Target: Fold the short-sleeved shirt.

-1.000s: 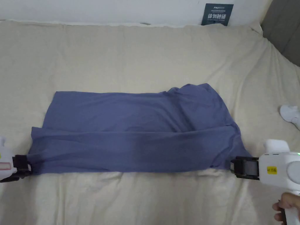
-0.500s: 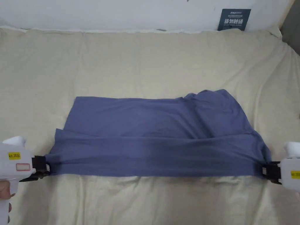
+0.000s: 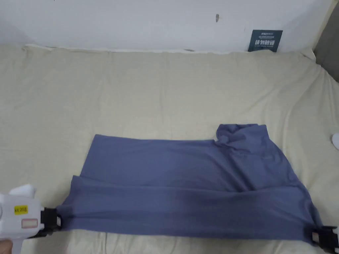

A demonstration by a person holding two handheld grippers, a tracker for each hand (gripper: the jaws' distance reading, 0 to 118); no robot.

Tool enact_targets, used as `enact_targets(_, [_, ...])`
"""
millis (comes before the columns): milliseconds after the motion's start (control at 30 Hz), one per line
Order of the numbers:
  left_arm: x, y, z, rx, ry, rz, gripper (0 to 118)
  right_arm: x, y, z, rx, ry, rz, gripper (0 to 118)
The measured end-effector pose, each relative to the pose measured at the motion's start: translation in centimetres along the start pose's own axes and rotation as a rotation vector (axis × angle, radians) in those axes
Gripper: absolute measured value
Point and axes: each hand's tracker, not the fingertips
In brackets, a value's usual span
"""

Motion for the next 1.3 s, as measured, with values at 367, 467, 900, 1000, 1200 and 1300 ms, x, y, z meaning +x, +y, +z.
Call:
enact_targets(367, [-0.6, -1.6, -1.1, -0.060, 0.052, -0.032, 2, 0.8, -1.6, -1.1, -0.054, -0.009, 0.014, 6])
enact_targets(467, [-1.4, -1.3, -1.4, -0.064, 0.044, -0.016, 2, 1.2, -1.5, -1.0, -0.063, -0.011, 0.030, 6])
enact_targets(900, [-1.8, 0.1, 3.2, 0.037, 0.055, 0.040, 111, 1.2, -0.3, 2.9, 0.041, -0.088, 0.005, 95])
enact_targets(1000, [-0.6, 2.2, 3.8, 0.105, 0.066, -0.041, 18, 0.8, 2.4, 3.8, 0.144, -0.092, 0.011, 0])
enact_targets(1200, [3.1, 10.4, -0.3, 0.161, -0.019, -0.069, 0, -2.1, 9.6, 1.1, 0.177, -0.071, 0.035, 0])
enact_targets(1300, [5.4, 15.6, -3.1, 0.172, -0.003, -0.089, 96, -3.1, 13.4, -1.5, 0.168, -0.085, 0.061, 0])
